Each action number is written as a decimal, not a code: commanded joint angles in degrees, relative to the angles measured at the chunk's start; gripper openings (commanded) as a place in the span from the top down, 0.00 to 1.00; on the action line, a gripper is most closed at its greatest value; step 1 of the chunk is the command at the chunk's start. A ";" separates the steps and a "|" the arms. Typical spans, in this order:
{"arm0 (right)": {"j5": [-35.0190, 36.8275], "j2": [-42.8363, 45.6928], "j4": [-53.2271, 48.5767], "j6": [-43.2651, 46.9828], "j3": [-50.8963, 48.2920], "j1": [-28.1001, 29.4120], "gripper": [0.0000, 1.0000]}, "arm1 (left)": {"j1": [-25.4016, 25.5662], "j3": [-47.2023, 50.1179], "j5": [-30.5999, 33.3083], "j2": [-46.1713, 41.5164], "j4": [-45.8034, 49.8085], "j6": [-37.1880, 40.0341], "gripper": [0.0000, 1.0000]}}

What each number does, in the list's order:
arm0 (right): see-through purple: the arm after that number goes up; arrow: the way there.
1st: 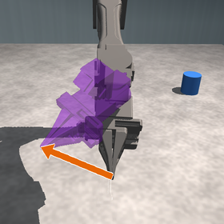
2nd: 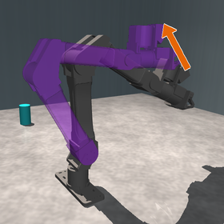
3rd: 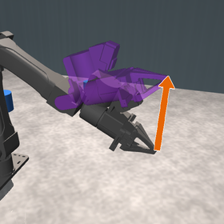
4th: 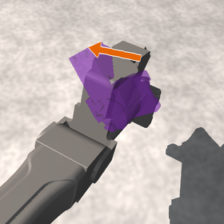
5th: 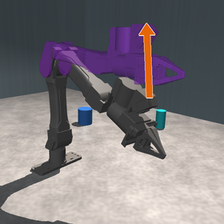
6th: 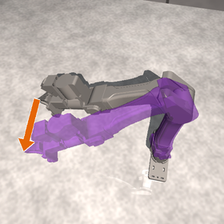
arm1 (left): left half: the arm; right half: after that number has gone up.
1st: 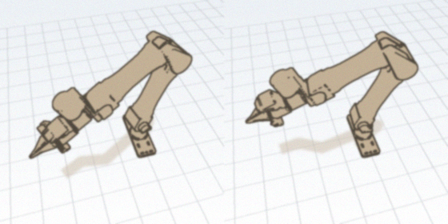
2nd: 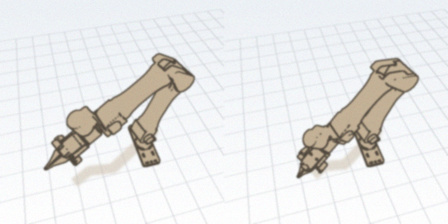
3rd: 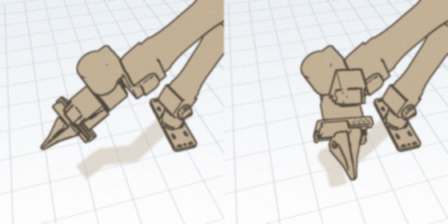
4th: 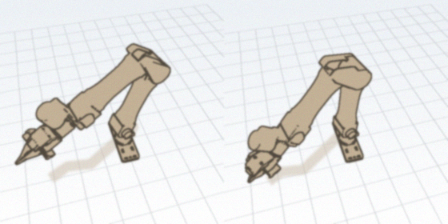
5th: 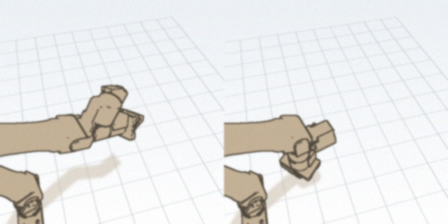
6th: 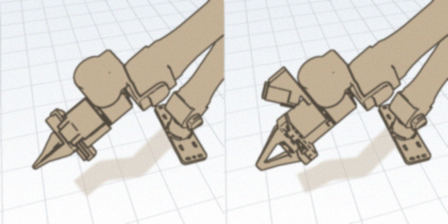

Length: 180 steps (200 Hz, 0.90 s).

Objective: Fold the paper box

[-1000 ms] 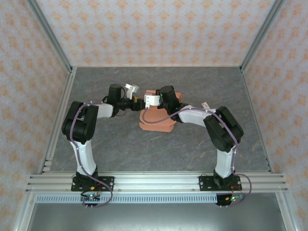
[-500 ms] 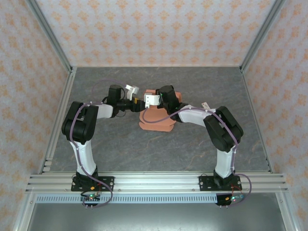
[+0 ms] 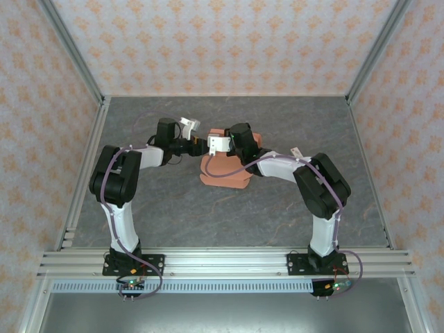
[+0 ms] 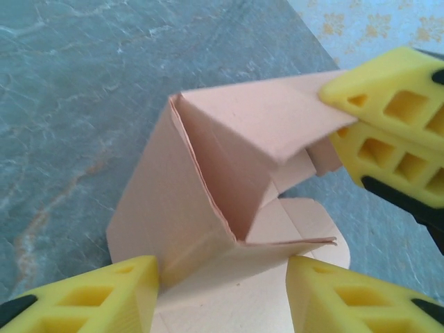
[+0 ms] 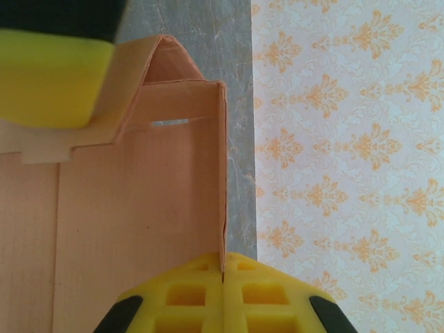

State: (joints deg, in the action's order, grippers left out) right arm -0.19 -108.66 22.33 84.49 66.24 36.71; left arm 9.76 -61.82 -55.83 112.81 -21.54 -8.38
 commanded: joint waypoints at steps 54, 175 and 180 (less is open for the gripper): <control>-2.27 1.39 0.31 -1.00 0.72 0.32 1.00 | 1.06 -1.77 8.12 0.62 5.81 3.18 0.59; -2.99 -0.10 -0.51 2.71 0.82 -0.49 1.00 | 2.65 -0.78 12.62 -0.79 6.86 4.72 0.52; -3.25 -0.06 -0.68 2.60 0.91 -0.56 1.00 | 2.76 -1.20 12.46 -0.63 7.43 4.98 0.51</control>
State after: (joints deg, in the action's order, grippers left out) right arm -1.48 -108.66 21.93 86.06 66.24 36.42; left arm 11.90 -62.17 -44.47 112.92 -15.59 -5.69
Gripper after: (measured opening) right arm 0.045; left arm 0.464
